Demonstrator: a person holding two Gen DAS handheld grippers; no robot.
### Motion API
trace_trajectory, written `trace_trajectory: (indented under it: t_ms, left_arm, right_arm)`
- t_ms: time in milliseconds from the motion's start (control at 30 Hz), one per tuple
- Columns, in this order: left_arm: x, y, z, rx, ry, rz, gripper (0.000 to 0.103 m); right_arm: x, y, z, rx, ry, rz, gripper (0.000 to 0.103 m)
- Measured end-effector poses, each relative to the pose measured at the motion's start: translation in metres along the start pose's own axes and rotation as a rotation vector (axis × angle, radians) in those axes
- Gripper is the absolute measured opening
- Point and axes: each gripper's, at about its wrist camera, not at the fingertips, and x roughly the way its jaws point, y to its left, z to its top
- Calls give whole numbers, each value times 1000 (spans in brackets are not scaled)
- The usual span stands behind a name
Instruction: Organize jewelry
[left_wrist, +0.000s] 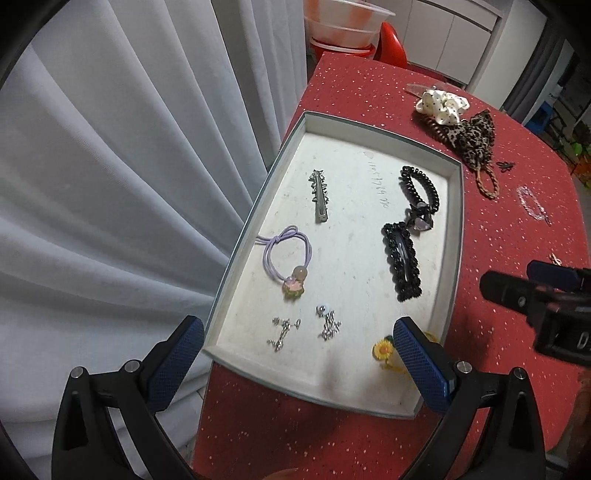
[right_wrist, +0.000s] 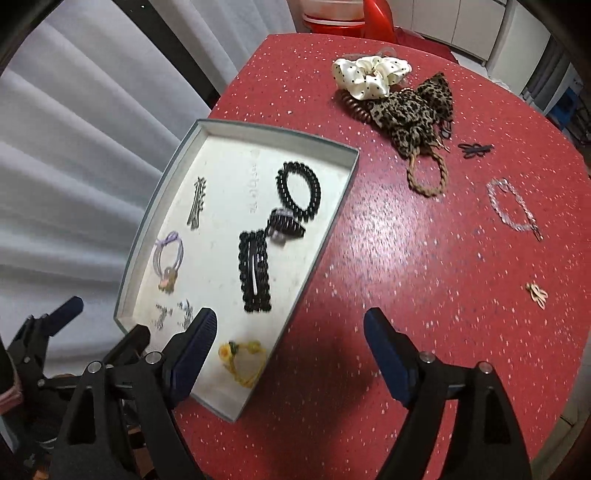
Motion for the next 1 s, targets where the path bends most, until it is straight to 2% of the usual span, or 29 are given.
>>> trace_trajectory:
  t_ms: [200,333,367,400,767,1000]
  left_arm:
    - [-14,5,-7,5,-12,-10,103]
    - [-27,9,-12,-10,-30,-3,103]
    - [-31,10,-14,-18,-35,-2,103]
    - [-36,11,-16,-26,-42,1,103]
    - [-88,17,-42,-138,-101,40,103]
    - [-125,15,-56,-171,-167,66,103]
  right_arm:
    - [-11,8,-16,-4,-8,-40,86]
    - [-24,13,-21,-7,-53,-45,87]
    - [-27,15,-22,-13,-62,-50,90]
    - [-32,17,-22,-23,-74,-56,103]
    - [-89,21,-33,-89,-179,-50,103]
    - [-125,18,-46,-106,-251,-89,103]
